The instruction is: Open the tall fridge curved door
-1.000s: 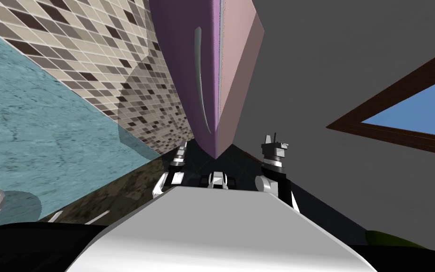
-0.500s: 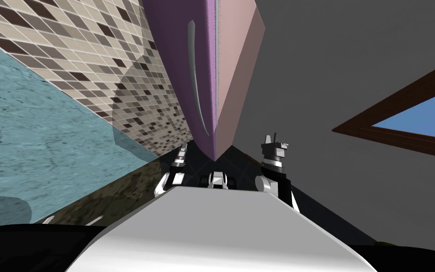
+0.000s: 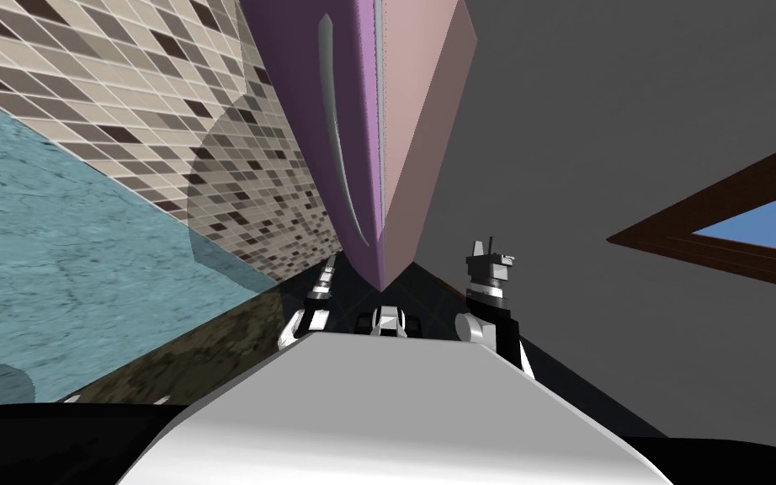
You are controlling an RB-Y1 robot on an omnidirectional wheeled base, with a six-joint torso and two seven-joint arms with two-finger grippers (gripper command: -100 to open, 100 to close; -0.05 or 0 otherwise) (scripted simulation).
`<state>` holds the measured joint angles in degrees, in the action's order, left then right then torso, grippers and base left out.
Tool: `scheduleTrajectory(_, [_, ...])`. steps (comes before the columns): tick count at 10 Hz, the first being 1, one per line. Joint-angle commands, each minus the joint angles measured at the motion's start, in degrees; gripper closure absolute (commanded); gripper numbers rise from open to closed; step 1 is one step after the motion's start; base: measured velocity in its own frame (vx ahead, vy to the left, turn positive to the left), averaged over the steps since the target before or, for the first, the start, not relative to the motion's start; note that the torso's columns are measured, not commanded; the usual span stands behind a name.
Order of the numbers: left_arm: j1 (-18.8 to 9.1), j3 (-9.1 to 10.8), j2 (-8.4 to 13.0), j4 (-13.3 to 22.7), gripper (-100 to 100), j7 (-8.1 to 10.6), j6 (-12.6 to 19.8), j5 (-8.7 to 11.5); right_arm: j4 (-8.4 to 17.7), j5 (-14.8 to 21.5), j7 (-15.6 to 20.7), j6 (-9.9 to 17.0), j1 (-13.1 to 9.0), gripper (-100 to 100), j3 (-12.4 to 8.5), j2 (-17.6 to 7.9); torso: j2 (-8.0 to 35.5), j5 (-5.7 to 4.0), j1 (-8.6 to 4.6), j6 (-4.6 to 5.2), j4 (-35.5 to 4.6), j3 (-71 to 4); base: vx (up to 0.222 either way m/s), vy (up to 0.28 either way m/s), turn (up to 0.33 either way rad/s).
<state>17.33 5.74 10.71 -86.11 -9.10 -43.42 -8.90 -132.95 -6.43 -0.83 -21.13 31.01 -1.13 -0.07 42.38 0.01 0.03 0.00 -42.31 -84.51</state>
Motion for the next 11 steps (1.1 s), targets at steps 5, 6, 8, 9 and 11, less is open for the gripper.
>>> scheduleTrajectory(5, [-3.29,1.03,-0.75,11.42,-100,-3.09,-5.99,-1.34,0.00,0.00,0.00,0.00,0.00,0,0.00,0.00,-0.26,-0.05,-0.16,0.01,0.07,-0.15,0.118,-0.059,0.012])
scheduleTrajectory(6, [-3.81,1.20,-1.06,13.25,-100,-3.60,-6.96,-1.57,0.00,0.00,0.00,0.00,0.01,0,0.00,0.00,-0.27,-0.01,0.00,0.00,0.08,-0.18,0.148,-0.043,0.012])
scheduleTrajectory(8, [-4.81,1.54,-1.97,16.60,-100,-4.55,-8.79,-2.00,0.00,0.00,0.00,0.00,0.00,0,0.00,0.00,0.01,-0.01,-0.04,0.00,0.00,-0.01,0.126,-0.065,0.013])
scheduleTrajectory(9, [-5.28,1.69,-2.61,18.03,-100,-5.00,-9.65,-2.20,0.00,0.00,0.00,0.00,0.00,0,0.00,0.00,-0.02,-0.02,-0.05,0.01,0.00,-0.01,0.148,-0.048,0.012])
scheduleTrajectory(11, [-5.72,1.84,-3.40,19.89,-100,-5.42,-10.46,-2.38,0.00,0.00,0.00,0.00,-0.01,0,0.00,0.00,0.05,0.01,0.04,0.00,0.00,0.01,0.074,-0.031,0.004])
